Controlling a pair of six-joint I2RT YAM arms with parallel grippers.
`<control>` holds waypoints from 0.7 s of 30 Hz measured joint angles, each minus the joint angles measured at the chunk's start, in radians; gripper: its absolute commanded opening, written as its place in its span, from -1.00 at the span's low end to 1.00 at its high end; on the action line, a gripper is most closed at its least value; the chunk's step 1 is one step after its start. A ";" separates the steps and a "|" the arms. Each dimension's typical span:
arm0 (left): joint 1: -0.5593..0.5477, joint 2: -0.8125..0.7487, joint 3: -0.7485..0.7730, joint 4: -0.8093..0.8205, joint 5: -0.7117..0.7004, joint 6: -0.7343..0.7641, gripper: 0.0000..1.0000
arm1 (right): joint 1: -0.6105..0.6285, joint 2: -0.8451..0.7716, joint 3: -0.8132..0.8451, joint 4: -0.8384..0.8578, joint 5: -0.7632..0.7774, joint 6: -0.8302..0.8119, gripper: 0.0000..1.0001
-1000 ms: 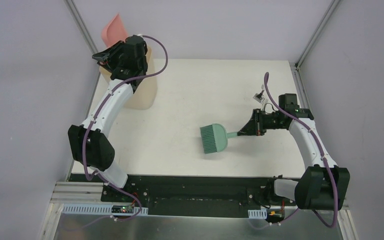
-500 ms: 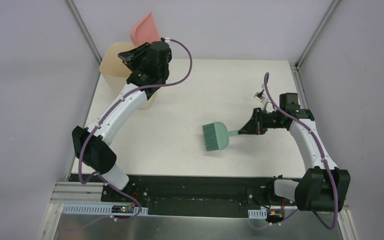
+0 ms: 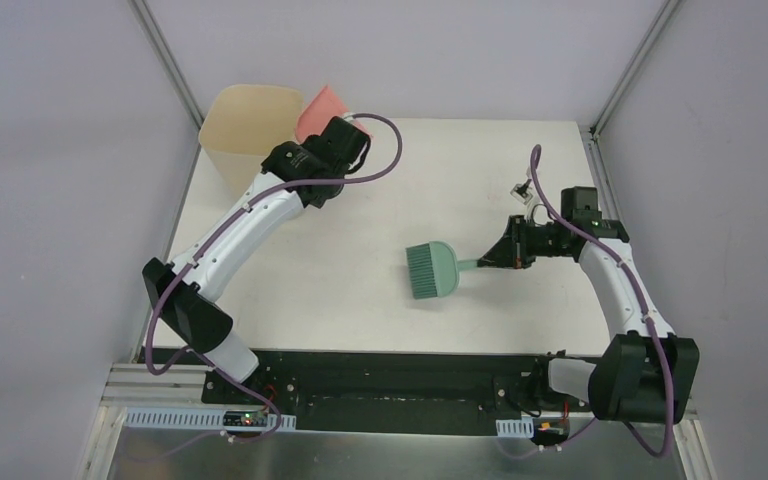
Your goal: Sweep away the paper scraps from the table
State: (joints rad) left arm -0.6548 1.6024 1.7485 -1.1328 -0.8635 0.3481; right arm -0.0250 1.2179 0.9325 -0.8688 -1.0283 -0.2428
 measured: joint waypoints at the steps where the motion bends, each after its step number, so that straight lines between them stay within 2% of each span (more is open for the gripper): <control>1: 0.000 -0.005 -0.015 -0.016 0.064 -0.048 -0.69 | -0.001 0.002 0.000 -0.001 -0.006 0.000 -1.00; 6: -0.008 -0.088 -0.237 0.031 0.373 -0.180 -0.68 | -0.004 0.048 0.004 -0.043 -0.060 -0.001 -1.00; 11: -0.013 -0.142 -0.433 0.151 0.619 -0.221 -0.70 | -0.005 0.122 0.006 -0.040 -0.111 0.048 -1.00; 15: -0.016 -0.111 -0.489 0.223 0.764 -0.237 -0.70 | -0.005 0.237 0.015 -0.041 -0.160 0.066 -1.00; 21: -0.027 -0.014 -0.508 0.314 0.895 -0.252 -0.72 | 0.002 0.354 0.023 -0.063 -0.190 0.055 -1.00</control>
State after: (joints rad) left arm -0.6819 1.5887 1.2407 -0.8188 0.0319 0.0963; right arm -0.0235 1.5723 0.9554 -0.9321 -1.2179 -0.1879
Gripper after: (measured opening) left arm 0.305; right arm 0.060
